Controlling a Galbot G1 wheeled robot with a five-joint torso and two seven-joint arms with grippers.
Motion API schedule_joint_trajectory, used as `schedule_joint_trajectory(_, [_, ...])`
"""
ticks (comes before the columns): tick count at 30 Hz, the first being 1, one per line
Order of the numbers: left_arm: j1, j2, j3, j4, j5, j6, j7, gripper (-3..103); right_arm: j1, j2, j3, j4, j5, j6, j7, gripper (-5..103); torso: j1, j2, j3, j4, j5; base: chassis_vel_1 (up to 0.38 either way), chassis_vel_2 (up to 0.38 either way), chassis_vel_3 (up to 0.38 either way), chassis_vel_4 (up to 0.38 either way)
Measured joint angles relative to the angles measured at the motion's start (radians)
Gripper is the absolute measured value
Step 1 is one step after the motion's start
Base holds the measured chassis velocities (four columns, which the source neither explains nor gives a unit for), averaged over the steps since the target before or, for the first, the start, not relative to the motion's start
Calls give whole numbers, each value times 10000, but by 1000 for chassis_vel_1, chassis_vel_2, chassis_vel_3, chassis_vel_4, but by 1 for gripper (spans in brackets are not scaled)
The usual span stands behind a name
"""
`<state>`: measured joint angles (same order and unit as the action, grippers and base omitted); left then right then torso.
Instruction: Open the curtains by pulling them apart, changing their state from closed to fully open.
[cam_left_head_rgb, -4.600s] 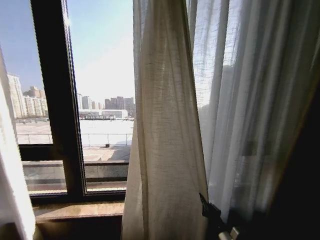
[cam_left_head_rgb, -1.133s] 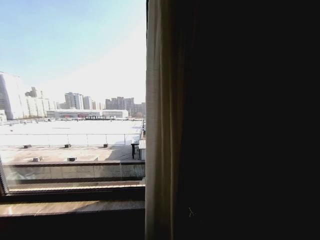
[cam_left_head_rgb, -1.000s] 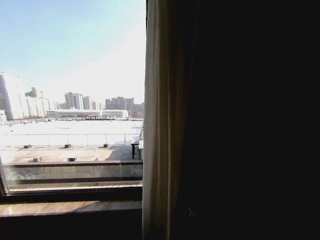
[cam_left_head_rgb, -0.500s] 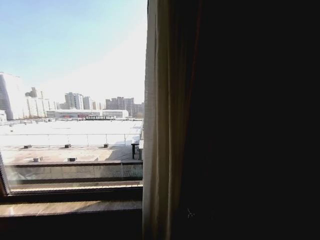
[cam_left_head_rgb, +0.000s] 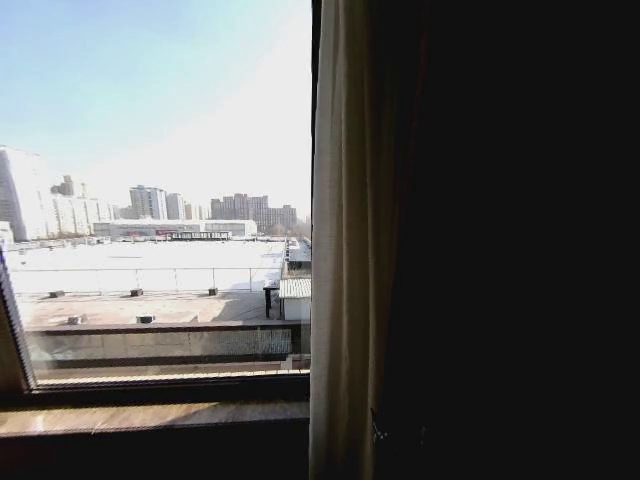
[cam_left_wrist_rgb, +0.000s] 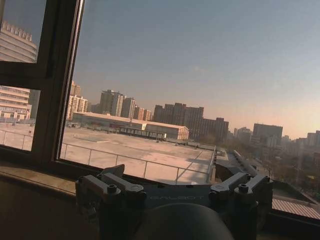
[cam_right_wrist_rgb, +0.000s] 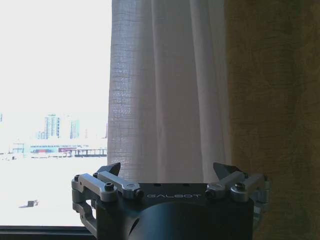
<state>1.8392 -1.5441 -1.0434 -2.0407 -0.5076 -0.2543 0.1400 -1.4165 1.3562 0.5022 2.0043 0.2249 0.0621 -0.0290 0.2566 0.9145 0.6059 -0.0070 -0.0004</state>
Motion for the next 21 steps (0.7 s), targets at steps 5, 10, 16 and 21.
schedule_joint_trajectory(5, [-33, 11, -2, 39, 9, -17, 0, 100, 118, -4, 0, -140, 2, 90, 55, 100, 1, -1, 0, 4, 2, 192, 175, -203, -205])
schedule_joint_trajectory(10, [-34, 40, -19, 89, 8, -48, 3, 100, 230, -12, -45, -377, 203, 352, 153, 100, -1, 0, 0, 0, 4, 40, 62, -31, -54])
schedule_joint_trajectory(16, [-41, 32, -2, 130, 6, -69, 14, 100, 219, -53, -43, -401, 191, 394, 155, 100, -1, 0, 0, 0, 7, -73, 23, 99, -19])
schedule_joint_trajectory(21, [-52, 29, 32, 133, 9, -75, 27, 100, 162, -57, -80, -393, 42, 472, 123, 100, -2, 0, -1, 0, 3, -157, 133, 117, -145])
